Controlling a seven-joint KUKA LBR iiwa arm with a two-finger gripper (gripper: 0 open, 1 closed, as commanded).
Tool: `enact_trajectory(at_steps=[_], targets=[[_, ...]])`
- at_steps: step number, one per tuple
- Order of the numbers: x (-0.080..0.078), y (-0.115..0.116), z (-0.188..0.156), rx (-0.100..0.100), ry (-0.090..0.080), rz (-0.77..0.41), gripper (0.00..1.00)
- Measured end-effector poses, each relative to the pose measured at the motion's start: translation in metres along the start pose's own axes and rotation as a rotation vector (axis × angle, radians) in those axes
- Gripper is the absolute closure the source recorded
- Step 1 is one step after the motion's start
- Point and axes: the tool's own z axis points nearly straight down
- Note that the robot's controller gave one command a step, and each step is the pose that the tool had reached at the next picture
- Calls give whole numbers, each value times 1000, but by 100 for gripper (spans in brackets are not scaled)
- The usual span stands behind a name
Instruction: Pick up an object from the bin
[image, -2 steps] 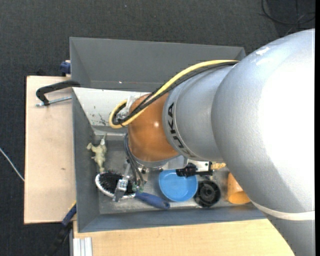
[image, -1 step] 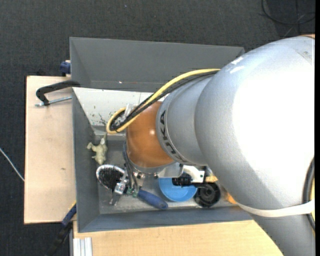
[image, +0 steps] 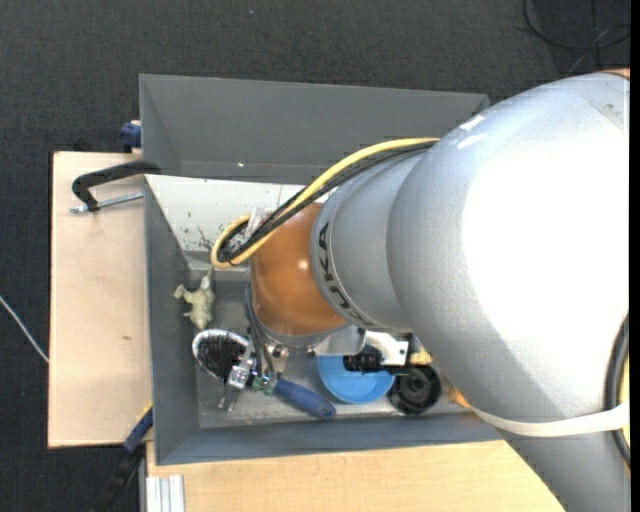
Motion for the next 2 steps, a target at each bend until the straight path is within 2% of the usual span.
enact_trajectory(at_steps=[1, 2], targets=[[-2, 0, -3, -1, -4, 1, 100], [-2, 1, -29, -4, -7, -1, 100]])
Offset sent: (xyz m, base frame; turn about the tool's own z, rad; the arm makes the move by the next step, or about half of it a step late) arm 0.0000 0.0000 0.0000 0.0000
